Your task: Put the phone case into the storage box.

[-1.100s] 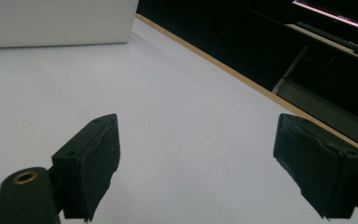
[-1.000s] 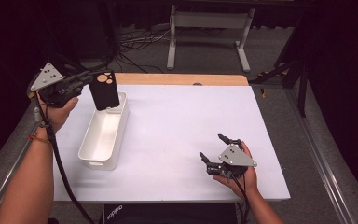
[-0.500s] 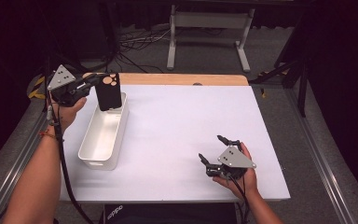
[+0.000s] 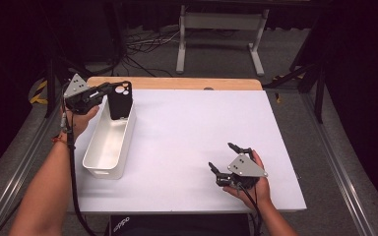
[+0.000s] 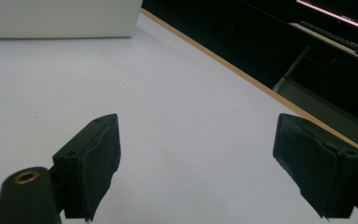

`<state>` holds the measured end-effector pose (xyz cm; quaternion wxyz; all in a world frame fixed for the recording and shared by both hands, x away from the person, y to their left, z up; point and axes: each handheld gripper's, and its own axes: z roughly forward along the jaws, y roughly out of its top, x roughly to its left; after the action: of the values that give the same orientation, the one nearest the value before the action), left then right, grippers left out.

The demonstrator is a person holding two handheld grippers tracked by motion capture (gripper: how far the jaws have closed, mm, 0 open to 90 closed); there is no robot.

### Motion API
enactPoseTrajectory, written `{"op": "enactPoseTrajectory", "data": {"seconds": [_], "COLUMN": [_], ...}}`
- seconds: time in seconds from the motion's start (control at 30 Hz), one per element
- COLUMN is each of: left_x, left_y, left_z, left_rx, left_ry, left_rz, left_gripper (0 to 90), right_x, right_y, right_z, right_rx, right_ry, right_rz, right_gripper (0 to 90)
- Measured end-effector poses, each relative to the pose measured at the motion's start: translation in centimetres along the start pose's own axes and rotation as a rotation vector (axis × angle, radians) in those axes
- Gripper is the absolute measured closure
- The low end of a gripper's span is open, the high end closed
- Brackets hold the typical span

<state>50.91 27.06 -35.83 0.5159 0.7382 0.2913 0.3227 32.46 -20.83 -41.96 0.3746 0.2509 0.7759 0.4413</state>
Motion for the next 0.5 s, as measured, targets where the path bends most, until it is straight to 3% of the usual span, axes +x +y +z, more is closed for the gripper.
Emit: {"op": "enactPoseTrajectory", "data": {"seconds": [0.17,0.5], "left_x": [0.5,1.0], "left_y": [-1.0,-1.9], "left_z": [0.8,1.5], "left_rx": [-0.010,-0.013], "left_ry": [-0.024,-0.024], "left_rz": [-0.027,-0.039], "left_gripper": [81.2,81.1], "right_x": [0.2,0.1], "right_y": [0.0,-0.1], "right_z": [0.3,0.5], "right_rx": [0.012,0.021], "right_ry": [0.000,-0.002], "right_rz": [-0.006,-0.004], "right_gripper": [16.3,16.9]}}
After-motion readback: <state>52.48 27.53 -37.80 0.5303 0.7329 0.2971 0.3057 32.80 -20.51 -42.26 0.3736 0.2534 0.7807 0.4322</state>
